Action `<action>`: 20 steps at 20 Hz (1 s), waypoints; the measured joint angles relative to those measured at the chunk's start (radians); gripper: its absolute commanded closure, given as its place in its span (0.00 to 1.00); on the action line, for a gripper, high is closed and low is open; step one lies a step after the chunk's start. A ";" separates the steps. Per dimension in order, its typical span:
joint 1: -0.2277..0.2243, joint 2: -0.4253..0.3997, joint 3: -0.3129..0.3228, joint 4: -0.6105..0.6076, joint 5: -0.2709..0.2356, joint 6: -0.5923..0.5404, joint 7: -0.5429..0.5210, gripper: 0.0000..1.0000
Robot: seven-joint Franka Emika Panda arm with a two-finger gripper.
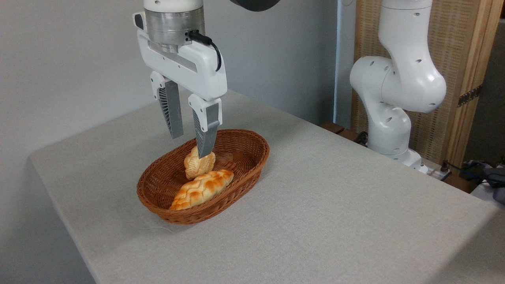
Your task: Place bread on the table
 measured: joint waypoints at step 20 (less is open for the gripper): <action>0.001 0.000 0.014 0.026 0.000 -0.003 0.001 0.00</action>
